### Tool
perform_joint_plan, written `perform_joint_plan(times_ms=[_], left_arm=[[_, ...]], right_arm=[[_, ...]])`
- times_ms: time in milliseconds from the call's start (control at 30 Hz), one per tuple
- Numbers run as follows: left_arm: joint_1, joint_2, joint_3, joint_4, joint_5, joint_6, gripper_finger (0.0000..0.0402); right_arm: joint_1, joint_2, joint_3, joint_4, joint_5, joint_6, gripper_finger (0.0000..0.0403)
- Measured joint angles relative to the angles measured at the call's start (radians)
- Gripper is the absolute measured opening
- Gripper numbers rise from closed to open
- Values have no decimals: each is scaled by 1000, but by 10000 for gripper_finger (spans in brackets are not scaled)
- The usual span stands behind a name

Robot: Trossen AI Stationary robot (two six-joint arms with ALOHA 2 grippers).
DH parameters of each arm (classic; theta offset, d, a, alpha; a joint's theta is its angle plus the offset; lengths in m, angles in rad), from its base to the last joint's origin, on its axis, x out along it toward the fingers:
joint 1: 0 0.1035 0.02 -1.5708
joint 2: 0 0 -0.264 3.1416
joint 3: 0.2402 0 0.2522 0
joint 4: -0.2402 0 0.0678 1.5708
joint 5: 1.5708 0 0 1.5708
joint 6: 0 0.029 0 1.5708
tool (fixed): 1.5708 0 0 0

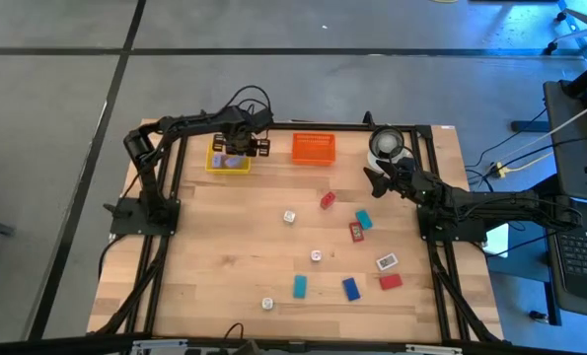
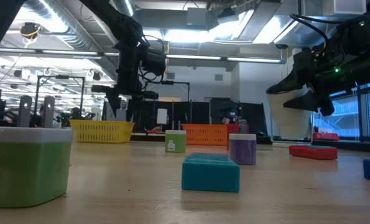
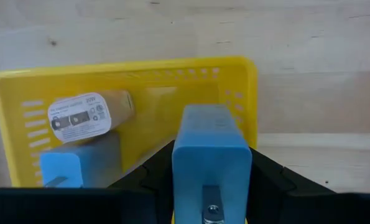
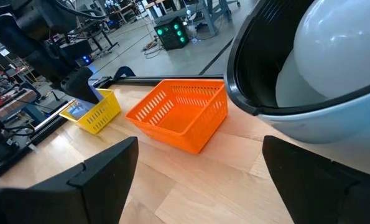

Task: Pick & Place Office items
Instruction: Put the light blue changer adapter into the yellow bin, then put the top blue digital timer into the orange bin

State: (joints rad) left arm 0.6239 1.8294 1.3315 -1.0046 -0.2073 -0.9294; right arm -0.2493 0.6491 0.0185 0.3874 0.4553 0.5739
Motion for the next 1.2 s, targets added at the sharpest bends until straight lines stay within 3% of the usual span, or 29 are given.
perform_joint_plan(times_ms=[433, 633, 900, 1200], left_arm=[[0, 0, 2, -1, 25, -18, 224], [0, -22, 31, 4, 94, -18, 259], [-20, -93, 64, 30, 142, 63, 257], [-70, -182, 66, 180, 150, 104, 258]], right_arm=[[0, 0, 0, 0, 0, 0, 347], [0, 0, 0, 0, 0, 0, 347], [0, 0, 0, 0, 0, 0, 347], [0, 0, 0, 0, -2, 0, 347]])
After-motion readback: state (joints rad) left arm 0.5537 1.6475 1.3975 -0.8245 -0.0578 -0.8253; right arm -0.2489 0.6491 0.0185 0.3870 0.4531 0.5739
